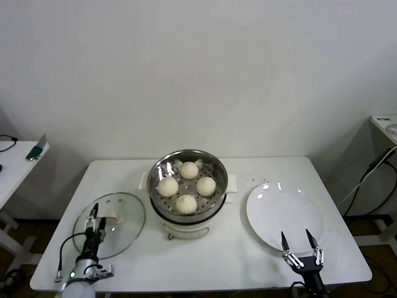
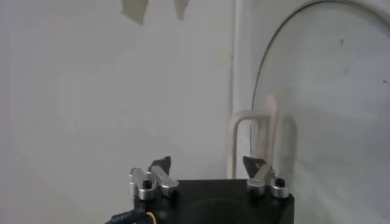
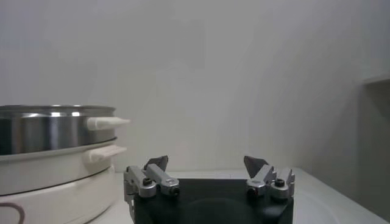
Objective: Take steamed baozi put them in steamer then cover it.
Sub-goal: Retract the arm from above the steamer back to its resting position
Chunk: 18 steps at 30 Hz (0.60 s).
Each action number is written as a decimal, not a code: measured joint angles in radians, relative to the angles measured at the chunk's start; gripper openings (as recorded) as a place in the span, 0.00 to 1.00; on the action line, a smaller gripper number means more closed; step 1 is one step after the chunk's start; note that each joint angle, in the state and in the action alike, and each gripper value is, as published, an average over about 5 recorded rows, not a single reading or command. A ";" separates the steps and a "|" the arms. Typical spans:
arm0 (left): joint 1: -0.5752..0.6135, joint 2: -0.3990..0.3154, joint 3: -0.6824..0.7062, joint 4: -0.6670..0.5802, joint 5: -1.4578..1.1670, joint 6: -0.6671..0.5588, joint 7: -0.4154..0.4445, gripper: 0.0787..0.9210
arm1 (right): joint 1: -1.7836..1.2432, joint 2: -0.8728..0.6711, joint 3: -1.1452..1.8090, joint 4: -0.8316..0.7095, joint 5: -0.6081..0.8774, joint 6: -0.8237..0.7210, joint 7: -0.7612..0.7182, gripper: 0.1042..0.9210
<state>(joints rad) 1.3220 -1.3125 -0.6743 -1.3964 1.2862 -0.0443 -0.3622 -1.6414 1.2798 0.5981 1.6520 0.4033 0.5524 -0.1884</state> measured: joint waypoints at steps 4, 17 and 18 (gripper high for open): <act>-0.011 0.001 0.001 0.017 0.004 0.007 0.012 0.63 | -0.001 0.001 0.001 -0.001 0.001 0.003 0.002 0.88; -0.019 0.002 0.001 0.021 0.005 0.022 0.030 0.19 | 0.001 0.008 0.002 -0.001 0.002 0.008 0.008 0.88; -0.017 0.003 0.001 0.017 0.003 0.024 0.032 0.15 | 0.001 0.009 0.002 -0.001 0.002 0.008 0.009 0.88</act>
<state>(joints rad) 1.3049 -1.3098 -0.6730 -1.3789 1.2891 -0.0202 -0.3302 -1.6405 1.2883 0.6002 1.6507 0.4048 0.5608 -0.1798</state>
